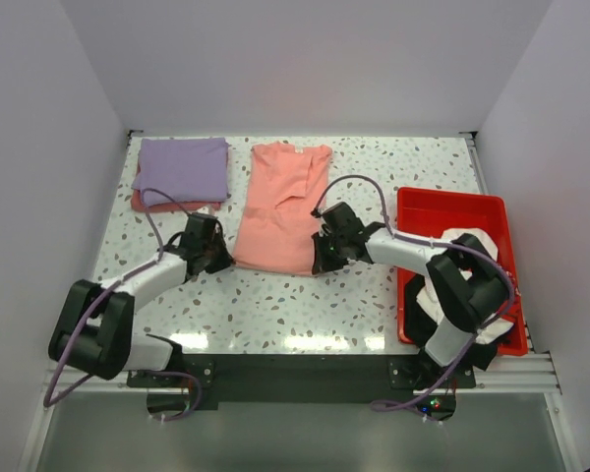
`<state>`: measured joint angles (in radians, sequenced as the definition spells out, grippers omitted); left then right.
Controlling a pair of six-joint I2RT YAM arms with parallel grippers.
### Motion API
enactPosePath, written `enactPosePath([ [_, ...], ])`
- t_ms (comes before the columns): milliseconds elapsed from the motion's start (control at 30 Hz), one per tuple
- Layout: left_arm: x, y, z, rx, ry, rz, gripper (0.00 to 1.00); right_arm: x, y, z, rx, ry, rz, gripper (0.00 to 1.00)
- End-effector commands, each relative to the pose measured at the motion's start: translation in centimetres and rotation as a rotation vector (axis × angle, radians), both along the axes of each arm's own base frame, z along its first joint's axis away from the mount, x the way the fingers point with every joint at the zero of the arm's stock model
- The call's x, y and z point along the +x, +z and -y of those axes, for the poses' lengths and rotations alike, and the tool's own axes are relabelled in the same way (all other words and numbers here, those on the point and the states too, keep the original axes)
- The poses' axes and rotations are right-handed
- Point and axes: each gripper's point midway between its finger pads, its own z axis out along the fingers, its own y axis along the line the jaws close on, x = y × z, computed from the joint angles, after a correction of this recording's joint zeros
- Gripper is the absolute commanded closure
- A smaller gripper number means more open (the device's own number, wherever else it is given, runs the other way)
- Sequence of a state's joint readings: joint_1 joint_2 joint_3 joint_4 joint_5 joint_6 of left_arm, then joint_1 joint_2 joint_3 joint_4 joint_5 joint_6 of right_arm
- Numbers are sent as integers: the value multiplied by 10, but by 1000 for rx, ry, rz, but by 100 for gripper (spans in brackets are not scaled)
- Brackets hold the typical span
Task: Fold and stack the t-shirts
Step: Fold the tshirt
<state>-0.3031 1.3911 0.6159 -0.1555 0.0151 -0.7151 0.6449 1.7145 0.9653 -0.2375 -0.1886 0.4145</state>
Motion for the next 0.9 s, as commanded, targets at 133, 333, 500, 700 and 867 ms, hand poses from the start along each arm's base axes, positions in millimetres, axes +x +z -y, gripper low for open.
enactPosePath([
  [133, -38, 33, -34, 41, 122, 83, 100, -78, 45, 1, 67, 165, -177, 100],
  [333, -56, 84, -55, 24, 225, 221, 100, -127, 94, -5, 151, 289, -235, 100],
  [500, -67, 134, -72, 22, 292, 333, 100, -160, 126, -6, 205, 372, -301, 100],
  [700, -75, 169, -82, 24, 313, 430, 100, -195, 154, -14, 301, 453, -371, 100],
  [867, -72, 194, -82, 0, 312, 504, 100, -210, 174, -21, 422, 463, -401, 100],
])
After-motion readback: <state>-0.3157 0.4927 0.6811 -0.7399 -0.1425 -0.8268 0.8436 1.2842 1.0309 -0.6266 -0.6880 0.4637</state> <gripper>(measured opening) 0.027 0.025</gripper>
